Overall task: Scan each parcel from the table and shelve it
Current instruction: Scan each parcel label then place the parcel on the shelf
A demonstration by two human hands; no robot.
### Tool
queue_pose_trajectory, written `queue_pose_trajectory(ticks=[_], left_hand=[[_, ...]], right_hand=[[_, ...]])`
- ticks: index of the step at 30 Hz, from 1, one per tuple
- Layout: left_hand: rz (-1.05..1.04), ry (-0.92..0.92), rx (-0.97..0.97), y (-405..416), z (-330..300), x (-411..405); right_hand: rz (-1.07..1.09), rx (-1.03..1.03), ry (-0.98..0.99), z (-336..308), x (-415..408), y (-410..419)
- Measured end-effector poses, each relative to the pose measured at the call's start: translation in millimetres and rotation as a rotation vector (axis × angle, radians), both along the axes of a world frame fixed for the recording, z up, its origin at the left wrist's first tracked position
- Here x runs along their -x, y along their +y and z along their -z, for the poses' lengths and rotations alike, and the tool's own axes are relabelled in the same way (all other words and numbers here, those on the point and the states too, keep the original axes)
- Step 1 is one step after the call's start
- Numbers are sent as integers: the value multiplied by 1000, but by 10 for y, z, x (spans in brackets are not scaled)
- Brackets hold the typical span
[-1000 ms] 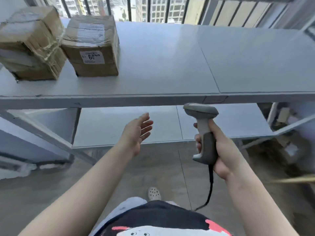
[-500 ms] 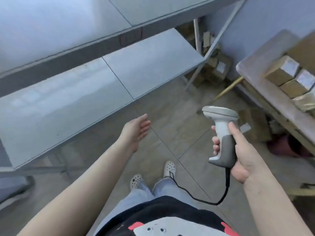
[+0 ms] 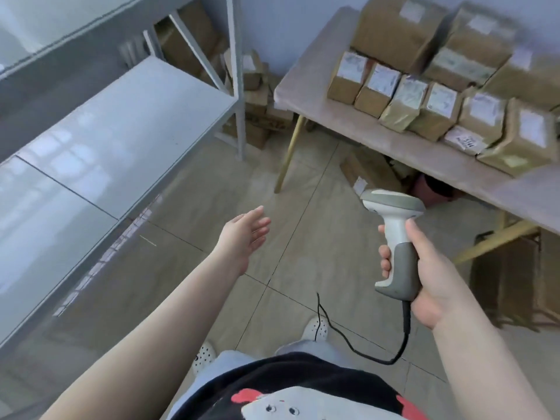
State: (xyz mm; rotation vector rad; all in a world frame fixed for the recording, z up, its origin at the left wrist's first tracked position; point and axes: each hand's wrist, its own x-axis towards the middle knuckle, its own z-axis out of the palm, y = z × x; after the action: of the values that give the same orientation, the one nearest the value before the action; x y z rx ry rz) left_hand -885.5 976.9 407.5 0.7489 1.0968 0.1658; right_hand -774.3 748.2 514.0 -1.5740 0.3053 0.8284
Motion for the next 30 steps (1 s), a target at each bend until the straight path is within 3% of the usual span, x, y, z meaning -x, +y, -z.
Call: queue_pose_trajectory(ticks=[13,24,30], left_hand=[[385,45,28,-1725,-30,-2339],[648,18,4,-2384,-10,-4256],[674,10,-35,-2776,-60,-5318]], right_hand=[[383,-23,-14,-26,-1776,-2044],[631,-55,-109,-108,-2965,-2942],[747,-43,-133,-227,-3585,-3238]])
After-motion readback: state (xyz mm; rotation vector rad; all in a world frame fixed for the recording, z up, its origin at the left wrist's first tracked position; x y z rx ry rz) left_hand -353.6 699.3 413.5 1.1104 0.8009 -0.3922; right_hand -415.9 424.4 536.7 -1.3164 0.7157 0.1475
